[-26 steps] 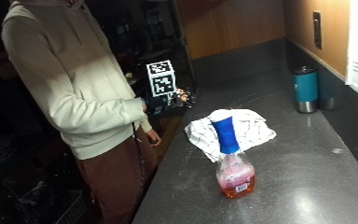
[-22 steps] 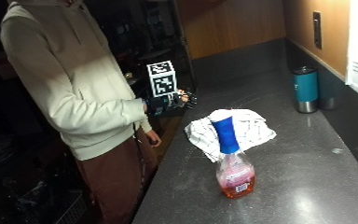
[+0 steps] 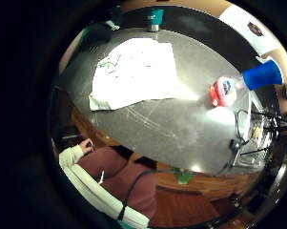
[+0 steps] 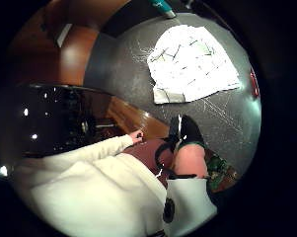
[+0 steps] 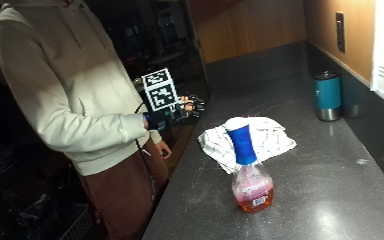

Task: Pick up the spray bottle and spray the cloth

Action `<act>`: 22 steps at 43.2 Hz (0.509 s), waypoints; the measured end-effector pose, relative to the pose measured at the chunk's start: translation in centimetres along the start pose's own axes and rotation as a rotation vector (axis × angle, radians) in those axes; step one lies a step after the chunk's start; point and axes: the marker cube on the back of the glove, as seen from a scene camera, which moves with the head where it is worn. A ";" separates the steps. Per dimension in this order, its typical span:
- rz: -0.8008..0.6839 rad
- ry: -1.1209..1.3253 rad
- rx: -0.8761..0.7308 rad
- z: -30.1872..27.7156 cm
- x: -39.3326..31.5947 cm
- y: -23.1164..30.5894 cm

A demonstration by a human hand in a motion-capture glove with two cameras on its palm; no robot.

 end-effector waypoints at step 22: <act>0.132 -0.011 0.176 -3.3 7.5 4.5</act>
